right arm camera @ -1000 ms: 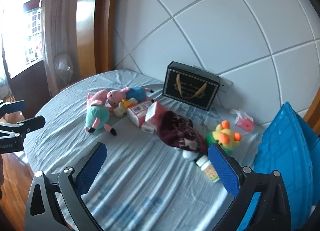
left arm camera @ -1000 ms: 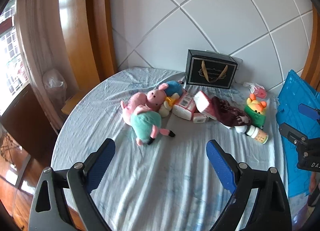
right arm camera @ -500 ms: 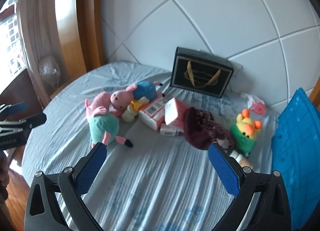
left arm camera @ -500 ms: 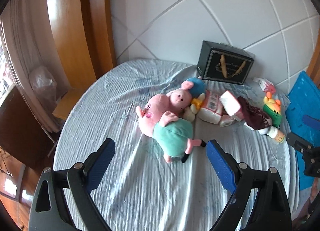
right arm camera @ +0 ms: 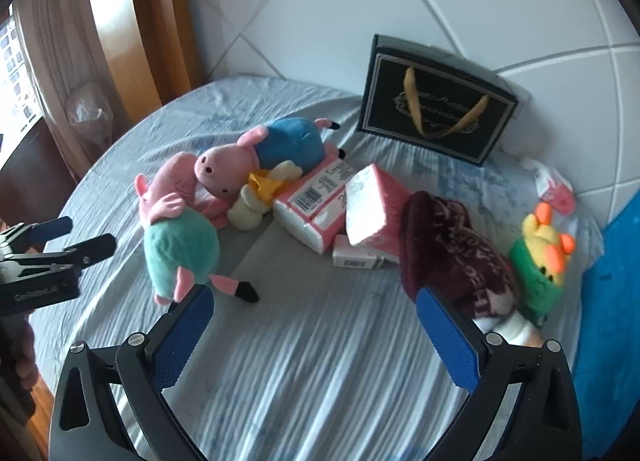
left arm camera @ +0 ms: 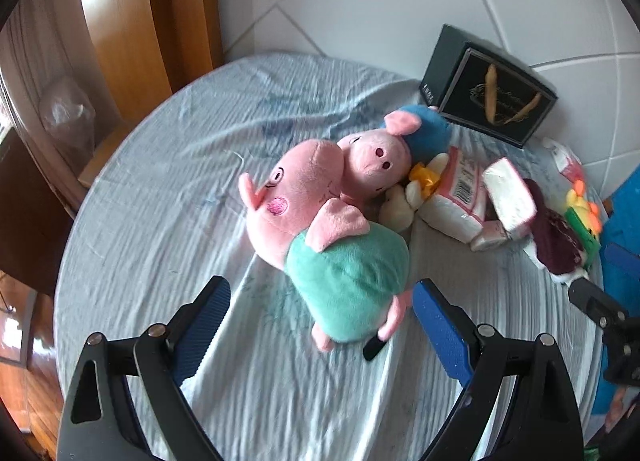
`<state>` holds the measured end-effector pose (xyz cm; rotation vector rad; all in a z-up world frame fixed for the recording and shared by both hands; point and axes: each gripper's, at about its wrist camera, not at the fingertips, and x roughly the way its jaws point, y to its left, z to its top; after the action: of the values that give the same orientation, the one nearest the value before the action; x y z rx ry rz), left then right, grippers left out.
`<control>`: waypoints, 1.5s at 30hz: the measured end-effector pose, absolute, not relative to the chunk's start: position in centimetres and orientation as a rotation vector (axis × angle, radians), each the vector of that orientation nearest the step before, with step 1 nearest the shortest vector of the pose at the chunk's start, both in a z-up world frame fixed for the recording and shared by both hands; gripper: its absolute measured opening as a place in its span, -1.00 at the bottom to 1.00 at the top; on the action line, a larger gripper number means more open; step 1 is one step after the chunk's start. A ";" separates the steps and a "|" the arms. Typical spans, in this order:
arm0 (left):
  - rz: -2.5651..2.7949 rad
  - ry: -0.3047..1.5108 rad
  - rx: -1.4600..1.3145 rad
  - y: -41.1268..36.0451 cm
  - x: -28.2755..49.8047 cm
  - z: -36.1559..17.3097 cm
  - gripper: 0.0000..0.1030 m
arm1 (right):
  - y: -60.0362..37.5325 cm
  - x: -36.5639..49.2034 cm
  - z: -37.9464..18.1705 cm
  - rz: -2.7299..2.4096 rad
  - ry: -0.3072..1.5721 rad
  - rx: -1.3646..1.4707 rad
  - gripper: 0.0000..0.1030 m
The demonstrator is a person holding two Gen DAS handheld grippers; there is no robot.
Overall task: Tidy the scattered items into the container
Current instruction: 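Reach the left tool to the pink pig plush with glasses and grasp it, then grasp the blue-shirted pig plush with the right tool while the left tool holds its pig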
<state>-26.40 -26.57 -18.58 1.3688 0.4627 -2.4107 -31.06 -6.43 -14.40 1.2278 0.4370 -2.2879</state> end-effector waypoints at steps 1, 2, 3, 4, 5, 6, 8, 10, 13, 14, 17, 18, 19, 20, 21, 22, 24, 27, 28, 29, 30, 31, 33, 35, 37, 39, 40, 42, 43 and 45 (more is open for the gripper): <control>-2.402 0.476 1.376 -26.6 -26.9 -18.9 0.82 | -6.8 -31.7 -14.8 -2.276 0.441 1.233 1.00; -2.379 0.502 1.391 -26.8 -27.8 -19.7 0.82 | -6.9 -32.2 -15.1 -2.268 0.444 1.237 1.00; -2.357 0.525 1.403 -27.0 -28.5 -20.3 0.82 | -7.2 -32.7 -15.4 -2.259 0.446 1.243 1.00; -2.333 0.556 1.414 -27.2 -29.1 -20.9 0.81 | -7.3 -33.4 -15.8 -2.249 0.450 1.251 1.00; -2.300 0.586 1.434 -27.5 -30.0 -21.7 0.81 | -7.5 -34.1 -16.3 -2.242 0.451 1.258 1.00; -2.278 0.593 1.445 -27.6 -30.4 -22.1 0.81 | -7.6 -34.6 -16.6 -2.235 0.451 1.264 1.00; -2.229 0.610 1.465 -28.1 -31.6 -23.2 0.81 | -7.9 -35.7 -17.3 -2.224 0.445 1.278 1.00; -2.184 0.610 1.495 -28.5 -32.6 -24.3 0.82 | -8.2 -36.6 -17.9 -2.213 0.437 1.288 1.00; -2.167 0.679 1.520 -29.4 -33.5 -25.9 0.85 | -9.1 -37.8 -18.8 -2.192 0.426 1.296 1.00; -2.167 0.697 1.519 -29.6 -33.7 -26.4 0.93 | -9.5 -38.1 -19.2 -2.182 0.420 1.300 1.00; -2.172 0.715 1.502 -30.3 -34.4 -27.5 1.00 | -10.6 -38.8 -20.1 -2.164 0.413 1.309 1.00; -2.187 0.710 1.491 -30.4 -34.5 -27.5 1.00 | -11.0 -38.9 -20.3 -2.158 0.415 1.311 1.00; -2.209 0.683 1.474 -30.5 -34.4 -27.6 1.00 | -11.5 -39.1 -20.6 -2.154 0.417 1.314 1.00; -2.221 0.668 1.464 -30.6 -34.3 -27.6 0.91 | -12.0 -39.3 -20.8 -2.149 0.412 1.315 1.00; -2.234 0.659 1.449 -30.6 -34.1 -27.3 0.83 | -12.6 -39.4 -20.9 -2.143 0.406 1.312 1.00; -2.256 0.653 1.440 -30.8 -33.7 -27.1 0.78 | -13.0 -39.5 -20.9 -2.140 0.406 1.309 1.00; -2.288 0.600 1.425 -31.5 -33.0 -26.2 0.58 | -14.4 -39.6 -20.8 -2.129 0.417 1.288 1.00; -2.302 0.451 1.376 -32.8 -32.4 -24.8 0.10 | -16.7 -39.3 -20.7 -2.106 0.433 1.250 1.00; -2.311 0.412 1.383 -33.2 -32.4 -24.4 0.10 | -17.7 -39.2 -20.6 -2.094 0.440 1.234 1.00; -2.336 0.400 1.426 -33.6 -32.5 -24.3 0.10 | -18.3 -39.1 -20.6 -2.089 0.443 1.222 1.00; -2.341 0.409 1.443 -33.9 -32.5 -24.3 0.10 | -19.3 -39.0 -20.5 -2.087 0.447 1.203 1.00; -2.343 0.428 1.450 -34.2 -32.5 -24.4 0.13 | -20.3 -38.9 -20.6 -2.083 0.450 1.185 1.00; -2.311 0.422 1.452 -34.7 -32.4 -24.8 0.72 | -21.9 -39.0 -20.9 -2.081 0.446 1.177 1.00; -2.262 0.464 1.451 -35.6 -32.6 -25.8 0.92 | -23.2 -39.3 -21.5 -2.087 0.456 1.175 0.99; -2.265 0.547 1.471 -36.2 -32.8 -26.6 0.93 | -24.1 -39.6 -22.0 -2.092 0.481 1.184 0.91; -2.263 0.562 1.499 -36.1 -33.4 -27.3 0.93 | -24.7 -39.9 -22.8 -2.088 0.503 1.197 0.66; -2.267 0.561 1.512 -35.9 -33.7 -27.6 0.93 | -24.9 -40.1 -23.2 -2.085 0.515 1.208 0.49; -2.268 0.577 1.546 -35.7 -34.3 -28.6 0.88 | -25.4 -40.7 -24.4 -2.066 0.521 1.238 0.46; -2.269 0.591 1.544 -35.7 -34.4 -29.0 0.84 | -25.5 -40.9 -25.0 -2.062 0.525 1.243 0.46; -2.281 0.582 1.509 -35.3 -34.2 -28.7 0.71 | -25.5 -41.0 -25.4 -2.067 0.537 1.224 0.44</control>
<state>-34.24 -35.27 -28.71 1.5089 0.5817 -2.2808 -41.03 -25.55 -25.42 1.2236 0.5371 -2.0668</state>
